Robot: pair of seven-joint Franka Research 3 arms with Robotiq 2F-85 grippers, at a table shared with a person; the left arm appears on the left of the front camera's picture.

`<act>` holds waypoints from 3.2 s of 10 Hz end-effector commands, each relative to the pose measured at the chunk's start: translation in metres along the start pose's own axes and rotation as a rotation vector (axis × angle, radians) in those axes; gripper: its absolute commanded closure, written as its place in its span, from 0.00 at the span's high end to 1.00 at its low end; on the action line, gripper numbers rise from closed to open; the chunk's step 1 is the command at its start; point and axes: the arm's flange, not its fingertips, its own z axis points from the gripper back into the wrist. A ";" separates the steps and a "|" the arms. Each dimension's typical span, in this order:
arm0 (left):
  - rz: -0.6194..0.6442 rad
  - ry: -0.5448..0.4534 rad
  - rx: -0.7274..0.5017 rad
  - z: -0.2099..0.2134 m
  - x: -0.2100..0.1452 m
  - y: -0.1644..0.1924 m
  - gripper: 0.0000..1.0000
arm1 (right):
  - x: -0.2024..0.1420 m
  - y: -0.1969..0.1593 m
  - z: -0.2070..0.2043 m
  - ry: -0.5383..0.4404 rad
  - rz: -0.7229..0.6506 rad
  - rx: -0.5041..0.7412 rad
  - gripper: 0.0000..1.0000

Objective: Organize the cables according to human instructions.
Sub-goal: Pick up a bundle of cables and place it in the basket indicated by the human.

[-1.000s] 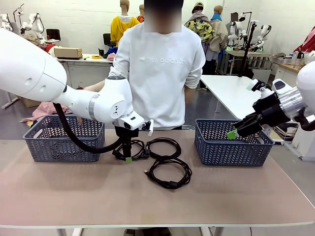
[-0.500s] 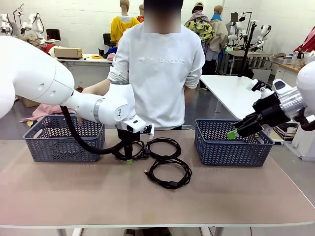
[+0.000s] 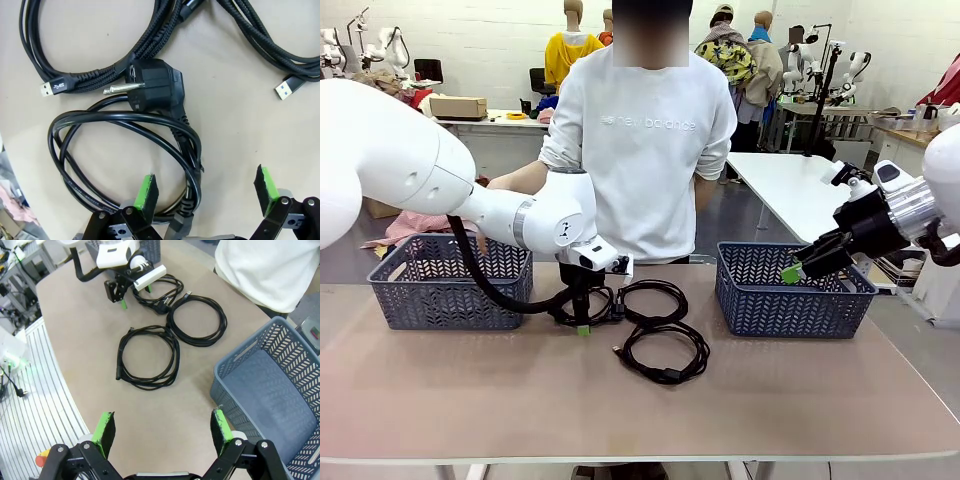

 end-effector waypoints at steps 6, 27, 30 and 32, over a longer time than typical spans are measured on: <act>-0.004 0.021 0.018 -0.003 0.007 0.007 0.81 | 0.000 -0.003 -0.002 -0.027 0.016 0.016 1.00; -0.079 -0.016 0.274 0.166 -0.056 -0.012 0.00 | 0.000 -0.003 -0.002 -0.027 0.016 0.016 1.00; -0.034 -0.042 0.298 0.194 -0.118 -0.015 0.00 | 0.000 -0.003 -0.002 -0.027 0.016 0.016 1.00; -0.005 -0.046 0.305 0.199 -0.156 -0.014 0.00 | 0.000 -0.003 -0.002 -0.027 0.016 0.016 1.00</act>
